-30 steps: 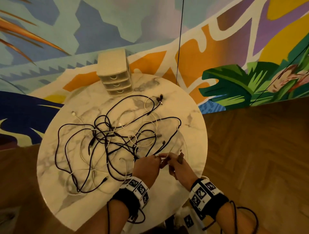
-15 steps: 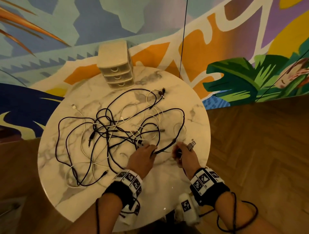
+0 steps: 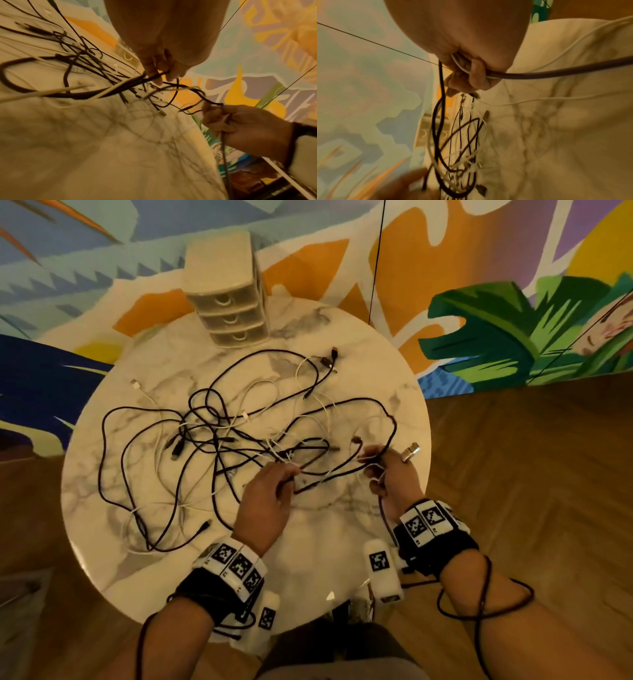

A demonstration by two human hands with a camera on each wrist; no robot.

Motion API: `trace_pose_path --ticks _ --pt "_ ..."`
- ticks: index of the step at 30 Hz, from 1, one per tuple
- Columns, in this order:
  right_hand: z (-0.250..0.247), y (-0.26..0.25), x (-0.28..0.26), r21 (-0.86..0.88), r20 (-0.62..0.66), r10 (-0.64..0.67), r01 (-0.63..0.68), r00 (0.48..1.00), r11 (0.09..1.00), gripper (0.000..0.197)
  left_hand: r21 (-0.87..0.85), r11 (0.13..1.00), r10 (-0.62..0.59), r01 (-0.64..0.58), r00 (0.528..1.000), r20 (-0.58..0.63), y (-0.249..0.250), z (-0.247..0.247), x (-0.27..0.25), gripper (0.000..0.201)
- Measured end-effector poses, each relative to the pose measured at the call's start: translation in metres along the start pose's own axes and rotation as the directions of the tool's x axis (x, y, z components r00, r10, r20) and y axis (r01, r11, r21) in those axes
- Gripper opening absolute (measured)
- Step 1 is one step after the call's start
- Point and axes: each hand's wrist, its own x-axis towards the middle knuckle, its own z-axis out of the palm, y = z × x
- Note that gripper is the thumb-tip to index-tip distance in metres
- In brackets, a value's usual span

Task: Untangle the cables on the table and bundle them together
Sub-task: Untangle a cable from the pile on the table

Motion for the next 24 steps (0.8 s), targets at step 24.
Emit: trace_pose_path --ticks 24 --pt "-0.006 -0.030 -0.020 -0.095 -0.172 -0.276 0.263 0.946 0.960 0.040 -0.061 0.997 -0.069 0.048 0.913 -0.402 0.037 -0.004 0.040 0.017"
